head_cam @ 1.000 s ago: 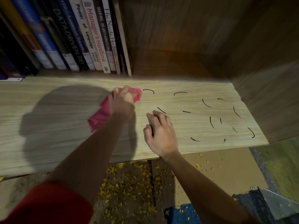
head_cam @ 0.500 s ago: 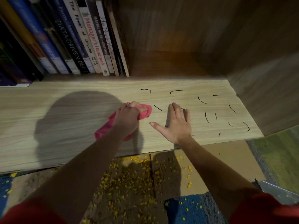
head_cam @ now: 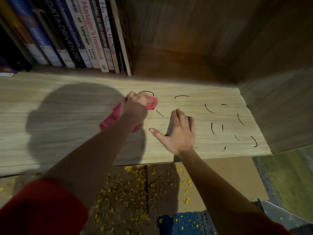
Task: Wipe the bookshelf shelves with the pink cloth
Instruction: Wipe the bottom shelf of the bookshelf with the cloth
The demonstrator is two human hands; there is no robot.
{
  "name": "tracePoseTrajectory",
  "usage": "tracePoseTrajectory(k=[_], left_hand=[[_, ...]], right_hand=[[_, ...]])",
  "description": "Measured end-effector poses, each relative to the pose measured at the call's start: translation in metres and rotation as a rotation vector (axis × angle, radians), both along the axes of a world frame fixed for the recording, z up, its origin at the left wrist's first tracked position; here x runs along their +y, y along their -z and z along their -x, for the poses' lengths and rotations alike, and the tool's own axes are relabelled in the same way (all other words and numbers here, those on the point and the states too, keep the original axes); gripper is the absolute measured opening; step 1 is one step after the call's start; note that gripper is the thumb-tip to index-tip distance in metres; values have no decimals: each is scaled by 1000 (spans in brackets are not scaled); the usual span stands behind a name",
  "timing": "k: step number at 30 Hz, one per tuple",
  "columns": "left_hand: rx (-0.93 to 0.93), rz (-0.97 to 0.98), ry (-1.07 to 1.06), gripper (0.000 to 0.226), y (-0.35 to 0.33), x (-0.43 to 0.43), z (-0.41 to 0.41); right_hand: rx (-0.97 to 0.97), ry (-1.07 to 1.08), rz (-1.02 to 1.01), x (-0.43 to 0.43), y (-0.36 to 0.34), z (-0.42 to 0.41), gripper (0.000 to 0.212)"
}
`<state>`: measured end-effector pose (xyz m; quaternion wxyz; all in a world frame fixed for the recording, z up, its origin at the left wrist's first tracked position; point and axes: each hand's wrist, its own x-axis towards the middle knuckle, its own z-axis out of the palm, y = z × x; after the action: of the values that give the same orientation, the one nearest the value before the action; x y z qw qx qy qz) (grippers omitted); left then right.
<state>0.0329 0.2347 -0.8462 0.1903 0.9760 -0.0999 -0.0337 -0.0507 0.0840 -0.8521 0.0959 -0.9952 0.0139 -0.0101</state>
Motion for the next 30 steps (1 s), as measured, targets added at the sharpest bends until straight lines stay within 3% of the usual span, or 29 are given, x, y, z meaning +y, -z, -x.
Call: tracePoseTrajectory(k=[2,6,9,12,17,23,27,30], left_hand=[[11,-24,16,53,-5,-9,11],[-44,-146,254,51,-7,4,43],[-18,-42,124,43,-2,9,14],[36,23,-53,51,-8,-12,3],[-53,-132,335,47,-14,0,36],[-64,-218,174,50,-30,-16,-4],[-57,-240,389,45,-20,-2,39],[-35,-183,364,42,-20,14,42]], right_hand=[[8,0,2,0,-1,0,104],[19,7,-9,0,0,-1,106],[18,1,-11,0,0,-1,105],[1,-4,-26,-1,-1,-1,103],[12,-3,-19,0,0,0,104],[11,-4,-27,1,-2,0,103],[13,1,-6,-1,0,1,106],[11,-4,0,-1,0,0,108]])
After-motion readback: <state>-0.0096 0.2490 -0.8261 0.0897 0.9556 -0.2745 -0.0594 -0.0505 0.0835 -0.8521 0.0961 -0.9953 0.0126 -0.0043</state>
